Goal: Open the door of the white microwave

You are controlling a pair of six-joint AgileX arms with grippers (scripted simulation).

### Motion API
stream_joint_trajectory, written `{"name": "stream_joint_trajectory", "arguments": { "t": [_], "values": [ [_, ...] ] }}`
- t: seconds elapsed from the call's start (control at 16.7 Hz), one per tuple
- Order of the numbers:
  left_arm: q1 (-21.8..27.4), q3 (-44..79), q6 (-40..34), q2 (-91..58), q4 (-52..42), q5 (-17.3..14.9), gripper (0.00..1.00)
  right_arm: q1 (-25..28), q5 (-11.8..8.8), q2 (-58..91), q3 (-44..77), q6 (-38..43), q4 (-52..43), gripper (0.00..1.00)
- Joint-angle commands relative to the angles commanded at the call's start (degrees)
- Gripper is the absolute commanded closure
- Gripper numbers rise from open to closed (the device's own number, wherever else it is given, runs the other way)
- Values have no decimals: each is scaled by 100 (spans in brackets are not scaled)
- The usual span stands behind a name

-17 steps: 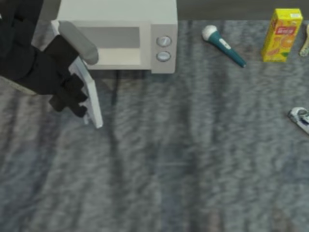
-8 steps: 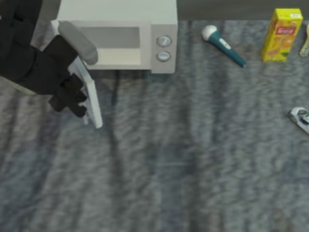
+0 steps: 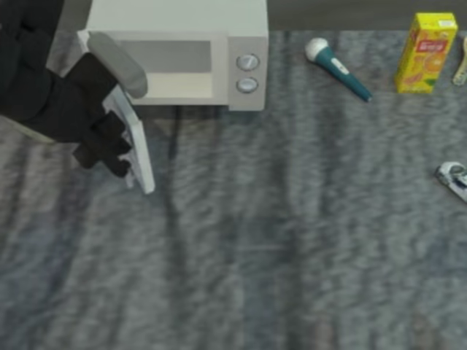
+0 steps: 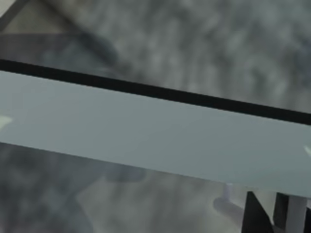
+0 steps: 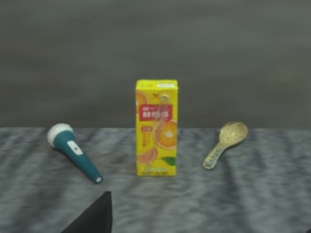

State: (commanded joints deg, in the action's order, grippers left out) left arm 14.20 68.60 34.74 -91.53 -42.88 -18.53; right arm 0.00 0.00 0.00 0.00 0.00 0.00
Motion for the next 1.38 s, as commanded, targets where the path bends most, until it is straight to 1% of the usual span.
{"name": "stream_joint_trajectory", "arguments": {
  "t": [0.18, 0.48, 0.6, 1.38],
  "values": [
    [-125, 49, 322, 3, -107, -97, 100, 0, 0, 0, 0, 0, 0, 0],
    [-469, 97, 1117, -34, -443, -412, 100, 0, 0, 0, 0, 0, 0, 0],
    [-543, 111, 1292, -30, -508, -487, 100, 0, 0, 0, 0, 0, 0, 0],
    [-548, 112, 1304, -29, -512, -492, 100, 0, 0, 0, 0, 0, 0, 0]
  ]
}}
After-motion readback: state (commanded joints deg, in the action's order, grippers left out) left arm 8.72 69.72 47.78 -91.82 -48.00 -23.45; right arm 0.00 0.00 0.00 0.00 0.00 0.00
